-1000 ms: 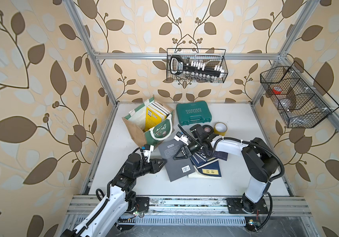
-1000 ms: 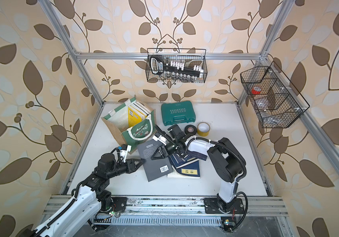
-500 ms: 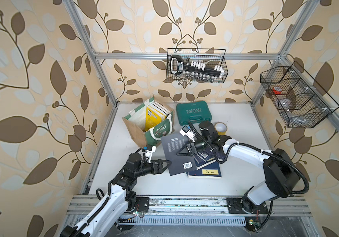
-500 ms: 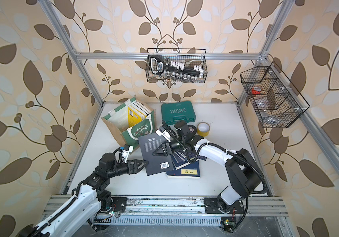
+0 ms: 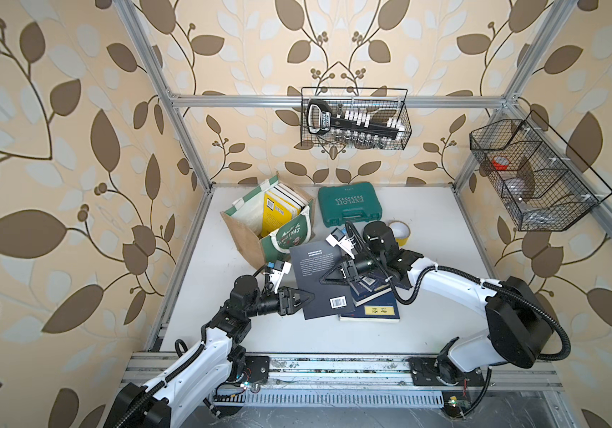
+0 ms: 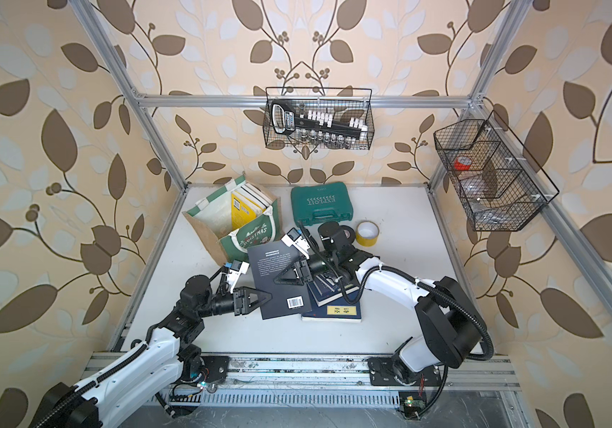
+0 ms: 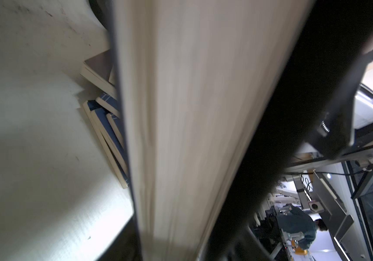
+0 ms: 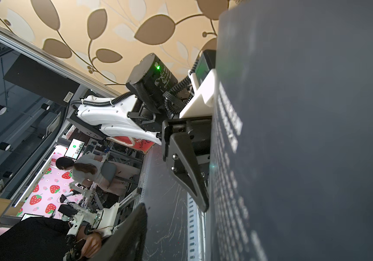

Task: Put the books into the canvas bag
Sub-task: Pick up the book from the center of the board.

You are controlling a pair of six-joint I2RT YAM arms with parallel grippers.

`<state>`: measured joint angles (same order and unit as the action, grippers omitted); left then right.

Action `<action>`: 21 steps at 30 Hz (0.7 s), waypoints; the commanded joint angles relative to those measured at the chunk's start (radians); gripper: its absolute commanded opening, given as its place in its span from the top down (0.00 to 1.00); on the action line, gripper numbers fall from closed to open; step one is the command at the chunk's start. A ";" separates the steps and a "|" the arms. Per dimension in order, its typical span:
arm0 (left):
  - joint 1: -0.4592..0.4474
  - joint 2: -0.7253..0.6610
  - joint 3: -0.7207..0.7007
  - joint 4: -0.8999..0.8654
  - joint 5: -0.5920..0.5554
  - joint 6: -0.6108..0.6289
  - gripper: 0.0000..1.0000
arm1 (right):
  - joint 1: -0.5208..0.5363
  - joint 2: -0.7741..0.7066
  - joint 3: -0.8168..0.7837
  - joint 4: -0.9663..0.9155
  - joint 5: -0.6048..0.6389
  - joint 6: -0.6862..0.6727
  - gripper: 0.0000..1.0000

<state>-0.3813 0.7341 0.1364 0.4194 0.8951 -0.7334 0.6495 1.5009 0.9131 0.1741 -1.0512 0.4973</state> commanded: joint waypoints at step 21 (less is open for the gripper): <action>-0.014 -0.090 0.008 -0.082 -0.019 0.071 1.00 | -0.130 -0.016 0.022 0.001 -0.082 -0.069 0.27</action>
<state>-0.3988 0.6617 0.1368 0.3096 0.8803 -0.6861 0.5167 1.5063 0.9134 0.1574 -1.0901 0.4503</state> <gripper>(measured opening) 0.134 0.737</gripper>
